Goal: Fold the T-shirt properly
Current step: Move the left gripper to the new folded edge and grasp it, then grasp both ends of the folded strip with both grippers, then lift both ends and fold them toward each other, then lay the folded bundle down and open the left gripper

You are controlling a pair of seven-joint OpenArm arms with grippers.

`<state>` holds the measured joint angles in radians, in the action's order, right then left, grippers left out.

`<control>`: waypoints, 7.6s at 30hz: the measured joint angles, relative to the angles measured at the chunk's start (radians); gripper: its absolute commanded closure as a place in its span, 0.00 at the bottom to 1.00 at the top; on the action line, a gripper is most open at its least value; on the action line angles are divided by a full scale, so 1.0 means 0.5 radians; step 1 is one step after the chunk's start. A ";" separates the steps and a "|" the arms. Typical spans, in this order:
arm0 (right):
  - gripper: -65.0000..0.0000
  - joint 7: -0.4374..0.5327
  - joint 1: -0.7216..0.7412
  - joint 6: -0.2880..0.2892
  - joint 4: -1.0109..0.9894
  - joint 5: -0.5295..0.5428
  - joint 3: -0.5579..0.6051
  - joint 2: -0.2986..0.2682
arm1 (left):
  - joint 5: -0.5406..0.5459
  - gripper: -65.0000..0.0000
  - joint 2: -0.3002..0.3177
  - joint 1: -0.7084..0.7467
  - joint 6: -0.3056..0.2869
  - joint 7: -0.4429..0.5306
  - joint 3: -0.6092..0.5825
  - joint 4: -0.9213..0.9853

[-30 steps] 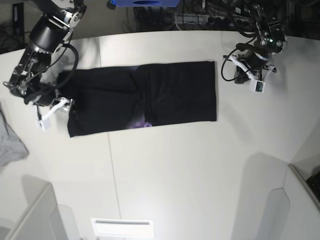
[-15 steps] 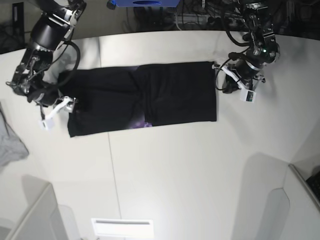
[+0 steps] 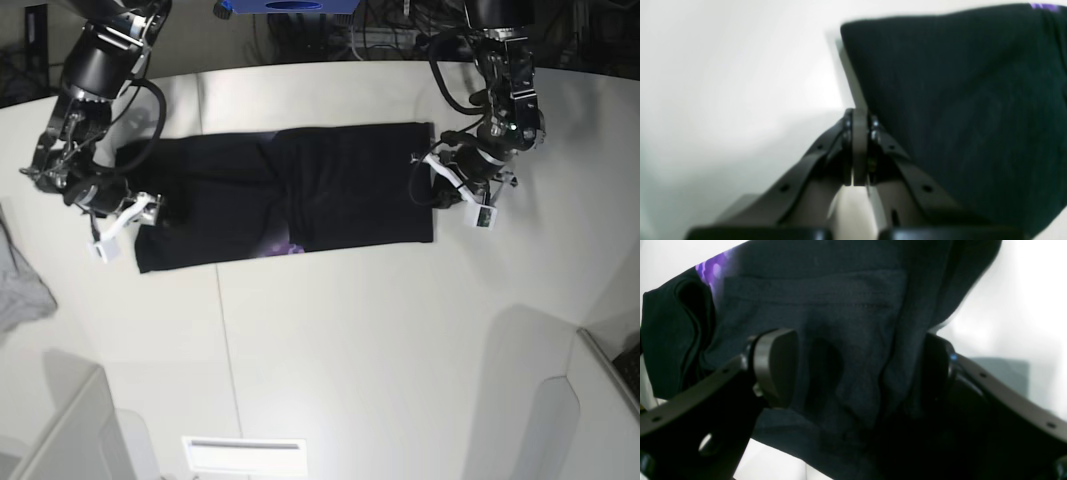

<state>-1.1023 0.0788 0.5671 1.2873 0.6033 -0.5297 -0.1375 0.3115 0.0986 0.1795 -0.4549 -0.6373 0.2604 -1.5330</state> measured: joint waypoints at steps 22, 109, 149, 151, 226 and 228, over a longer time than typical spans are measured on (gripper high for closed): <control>1.00 -0.098 0.006 -0.011 -0.022 -0.069 0.007 -0.035 | 0.016 1.00 0.003 -0.065 0.012 0.054 -0.227 0.066; 1.00 -0.543 -0.468 -0.560 1.323 0.505 0.356 0.519 | 0.013 1.00 -0.119 -0.053 0.011 0.020 -0.540 0.043; 1.00 -0.292 -0.585 -0.568 1.313 0.385 0.629 0.513 | 0.004 1.00 -0.095 -0.001 -0.002 -0.013 -0.400 -0.030; 1.00 -0.285 -0.581 -0.568 1.313 0.362 0.688 0.507 | -0.018 1.00 -0.095 0.029 0.013 -0.021 -0.408 -0.073; 1.00 -0.047 -0.558 -0.896 1.174 0.499 0.668 0.505 | 0.003 1.00 0.114 0.214 0.076 -0.157 -0.476 -0.348; 1.00 -0.047 -0.558 -0.896 1.173 0.504 0.668 0.507 | 0.001 1.00 0.115 0.315 0.076 -0.156 -0.359 -0.434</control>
<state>-1.1255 -0.2001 0.1192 1.8740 0.8555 -0.1959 0.1162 0.3119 0.1562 0.3370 -0.4171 -0.7155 0.0807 -1.7500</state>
